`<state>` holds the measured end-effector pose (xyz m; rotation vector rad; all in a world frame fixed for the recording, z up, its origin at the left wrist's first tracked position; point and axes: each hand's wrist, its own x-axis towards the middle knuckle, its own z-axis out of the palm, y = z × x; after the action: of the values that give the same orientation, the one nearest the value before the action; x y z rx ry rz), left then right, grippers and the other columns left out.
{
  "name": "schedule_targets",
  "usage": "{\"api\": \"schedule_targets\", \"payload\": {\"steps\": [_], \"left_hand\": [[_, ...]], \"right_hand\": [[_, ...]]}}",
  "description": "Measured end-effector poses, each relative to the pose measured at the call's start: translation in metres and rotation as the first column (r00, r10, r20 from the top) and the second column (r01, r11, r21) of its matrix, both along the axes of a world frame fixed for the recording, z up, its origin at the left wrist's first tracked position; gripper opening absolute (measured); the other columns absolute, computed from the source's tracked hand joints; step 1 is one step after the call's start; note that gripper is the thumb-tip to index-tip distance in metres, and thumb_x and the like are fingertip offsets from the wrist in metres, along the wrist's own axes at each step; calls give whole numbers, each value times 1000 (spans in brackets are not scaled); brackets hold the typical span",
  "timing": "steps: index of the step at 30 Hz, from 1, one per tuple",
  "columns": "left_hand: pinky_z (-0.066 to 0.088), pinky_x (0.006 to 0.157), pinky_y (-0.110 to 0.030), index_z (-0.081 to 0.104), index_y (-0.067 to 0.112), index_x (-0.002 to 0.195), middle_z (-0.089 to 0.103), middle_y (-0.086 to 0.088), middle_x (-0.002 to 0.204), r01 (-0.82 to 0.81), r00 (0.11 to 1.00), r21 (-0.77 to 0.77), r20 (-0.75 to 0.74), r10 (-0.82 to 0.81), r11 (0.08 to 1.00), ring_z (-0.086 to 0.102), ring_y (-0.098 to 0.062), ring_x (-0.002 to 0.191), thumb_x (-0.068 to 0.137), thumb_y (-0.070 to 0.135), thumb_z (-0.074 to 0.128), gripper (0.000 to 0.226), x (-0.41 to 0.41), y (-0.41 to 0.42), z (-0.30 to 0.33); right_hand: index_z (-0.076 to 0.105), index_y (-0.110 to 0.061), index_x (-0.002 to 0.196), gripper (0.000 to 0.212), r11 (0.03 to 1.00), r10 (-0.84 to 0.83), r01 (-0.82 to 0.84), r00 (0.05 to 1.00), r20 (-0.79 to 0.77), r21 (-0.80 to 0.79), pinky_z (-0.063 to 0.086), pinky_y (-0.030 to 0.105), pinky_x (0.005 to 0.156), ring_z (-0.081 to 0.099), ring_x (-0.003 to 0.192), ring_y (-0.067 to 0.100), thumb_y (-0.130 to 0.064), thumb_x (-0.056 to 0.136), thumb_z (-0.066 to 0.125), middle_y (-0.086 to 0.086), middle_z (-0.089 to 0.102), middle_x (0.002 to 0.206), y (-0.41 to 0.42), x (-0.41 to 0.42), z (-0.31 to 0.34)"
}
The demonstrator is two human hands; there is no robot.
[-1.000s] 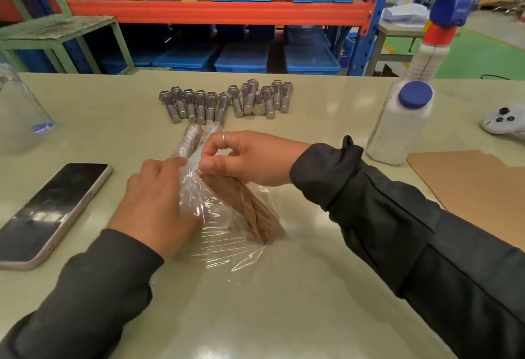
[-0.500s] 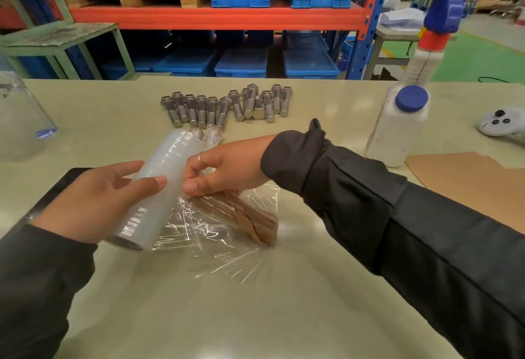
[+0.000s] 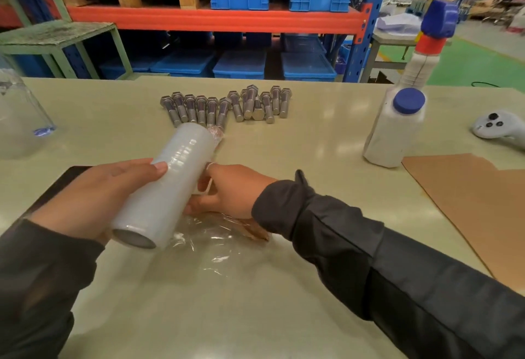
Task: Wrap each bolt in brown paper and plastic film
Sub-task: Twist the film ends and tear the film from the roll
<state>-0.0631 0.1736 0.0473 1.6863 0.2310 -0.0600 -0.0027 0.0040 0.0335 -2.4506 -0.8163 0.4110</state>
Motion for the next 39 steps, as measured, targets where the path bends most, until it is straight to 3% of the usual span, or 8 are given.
{"api": "schedule_targets", "payload": {"steps": [5, 10, 14, 21, 27, 31, 34, 39], "left_hand": [[49, 79, -36, 57, 11, 119, 64, -10, 109, -33, 999, 8, -16, 33, 999, 64, -27, 93, 51, 28, 78, 73, 1, -21, 4], [46, 66, -29, 44, 28, 125, 63, -8, 98, -83, 996, 113, 24, 81, 990, 63, -20, 82, 62, 28, 81, 74, 1, -49, -2], [45, 67, -26, 33, 34, 136, 65, 3, 93, -39, 995, 274, 101, 12, 961, 63, -11, 83, 76, 34, 70, 70, -2, -55, -12], [45, 70, -17, 37, 45, 131, 64, 14, 104, 108, 986, 246, 96, -135, 963, 62, 3, 90, 90, 34, 46, 43, -1, -39, -14], [41, 91, -32, 35, 31, 135, 62, 22, 91, 149, 981, 510, 31, -191, 847, 58, -16, 105, 93, 14, 52, 48, 8, -21, -23], [43, 82, -26, 37, 28, 129, 56, 31, 89, 170, 970, 662, 19, -244, 730, 58, -9, 102, 84, 14, 64, 54, 6, -21, -27], [37, 60, -3, 36, 34, 116, 56, 30, 78, 146, 972, 683, 37, -234, 716, 53, 12, 75, 79, 10, 68, 54, 8, -21, -33], [34, 49, -7, 38, 31, 109, 45, 27, 71, 68, 968, 793, 93, -231, 605, 45, 10, 57, 78, 9, 68, 48, 11, -18, -40]], "right_hand": [[57, -5, 124, 41, 994, -87, 87, 996, -17, 66, 40, 21, 82, 56, 108, 20, -29, 92, 52, 8, 59, 124, -31, 1, 22], [59, -3, 114, 58, 872, -187, 388, 828, -529, 299, 50, 38, 92, 66, 95, 27, -54, 90, 45, 12, 68, 104, -25, -18, 26], [42, -1, 120, 51, 846, -331, 465, 842, -425, 262, 48, 34, 77, 59, 96, 29, -44, 93, 42, 11, 60, 106, -6, -29, 20], [15, -8, 137, 65, 811, -404, 495, 859, -314, 310, 46, 40, 90, 55, 106, 33, -45, 92, 43, 14, 54, 121, 2, -33, 20], [16, -14, 133, 62, 741, -395, 548, 823, -408, 389, 49, 41, 87, 57, 100, 29, -46, 90, 47, 7, 51, 108, -7, -33, 19], [12, -18, 136, 66, 711, -388, 569, 807, -445, 414, 49, 42, 90, 57, 102, 29, -44, 89, 51, 8, 52, 115, -5, -33, 15], [4, -13, 143, 76, 700, -388, 591, 785, -483, 400, 48, 39, 90, 56, 107, 30, -43, 91, 51, 10, 51, 120, -1, -31, 14], [4, -17, 138, 78, 639, -392, 672, 703, -593, 375, 51, 45, 89, 58, 102, 31, -44, 87, 56, 7, 54, 104, 5, -18, 15]]}}
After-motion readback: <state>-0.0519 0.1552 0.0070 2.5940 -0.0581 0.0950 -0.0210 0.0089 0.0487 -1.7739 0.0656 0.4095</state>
